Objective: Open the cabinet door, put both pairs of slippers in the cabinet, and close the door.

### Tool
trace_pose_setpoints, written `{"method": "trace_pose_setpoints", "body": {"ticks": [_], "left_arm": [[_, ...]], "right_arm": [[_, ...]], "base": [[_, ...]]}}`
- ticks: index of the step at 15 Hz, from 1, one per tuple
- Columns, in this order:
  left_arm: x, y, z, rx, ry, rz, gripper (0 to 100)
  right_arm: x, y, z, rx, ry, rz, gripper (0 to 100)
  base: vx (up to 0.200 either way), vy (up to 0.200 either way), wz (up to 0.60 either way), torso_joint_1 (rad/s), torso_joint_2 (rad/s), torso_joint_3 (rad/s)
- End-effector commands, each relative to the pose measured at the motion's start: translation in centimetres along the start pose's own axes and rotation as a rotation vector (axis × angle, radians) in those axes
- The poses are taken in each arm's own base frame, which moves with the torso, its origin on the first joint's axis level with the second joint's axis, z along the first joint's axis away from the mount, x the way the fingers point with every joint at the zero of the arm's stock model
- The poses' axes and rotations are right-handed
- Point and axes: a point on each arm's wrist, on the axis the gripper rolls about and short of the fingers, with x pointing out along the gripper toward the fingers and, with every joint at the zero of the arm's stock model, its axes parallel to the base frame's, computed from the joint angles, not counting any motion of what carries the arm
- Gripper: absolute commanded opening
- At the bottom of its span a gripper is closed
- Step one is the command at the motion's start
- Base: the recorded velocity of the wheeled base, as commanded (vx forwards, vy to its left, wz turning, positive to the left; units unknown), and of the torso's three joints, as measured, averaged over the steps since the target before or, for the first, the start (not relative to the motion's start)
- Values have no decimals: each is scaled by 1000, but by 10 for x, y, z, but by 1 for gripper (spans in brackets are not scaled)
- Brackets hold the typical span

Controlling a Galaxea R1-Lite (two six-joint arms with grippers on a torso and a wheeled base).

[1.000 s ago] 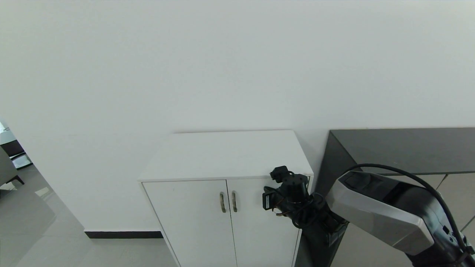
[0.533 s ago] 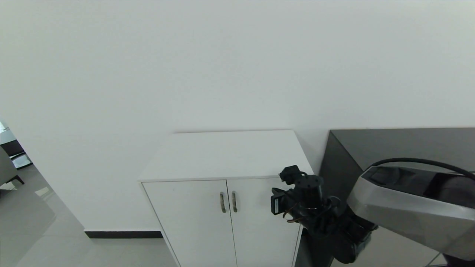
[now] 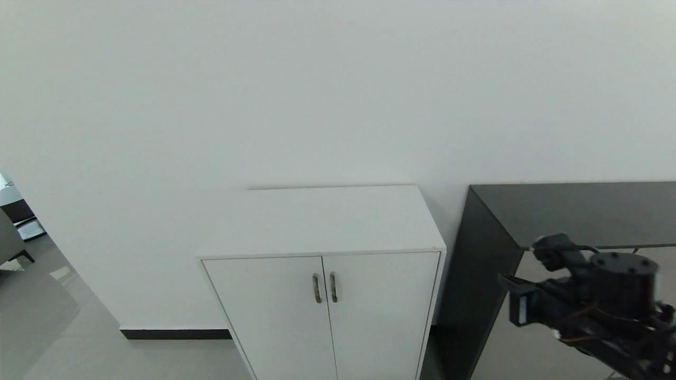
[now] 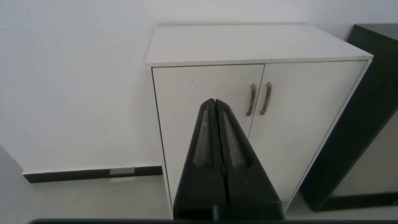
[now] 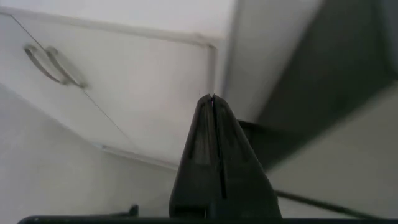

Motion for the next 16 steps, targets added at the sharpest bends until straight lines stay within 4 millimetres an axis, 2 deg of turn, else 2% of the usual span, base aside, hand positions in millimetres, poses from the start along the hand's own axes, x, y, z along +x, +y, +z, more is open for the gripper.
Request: {"method": "trace_pose_setpoints", "body": {"ticks": [1,2,4,6,11,16], "left_arm": [[0,0,0,1,1,1,0],[0,0,0,-1,1,1,0],[0,0,0,-1,1,1,0],[0,0,0,-1,3,1,0],[0,0,0,-1,1,1,0],[0,0,0,-2,1,1,0]], "right_arm": [[-89,-37,-13,35,-26,-92,0],[-114,-42,-19,53,9,-95,0],[-150,-41,-33,5,49,-57,0],[-169,-40,-50,14,111,-89,0],[-197,-34,-78,27,140,-99,0],[-202,-33,-78,-10,93,-52,0]], "base": [[0,0,0,0,0,0],[0,0,0,0,0,0],[0,0,0,0,0,0],[0,0,0,0,0,0],[0,0,0,0,0,0],[0,0,0,0,0,0]]}}
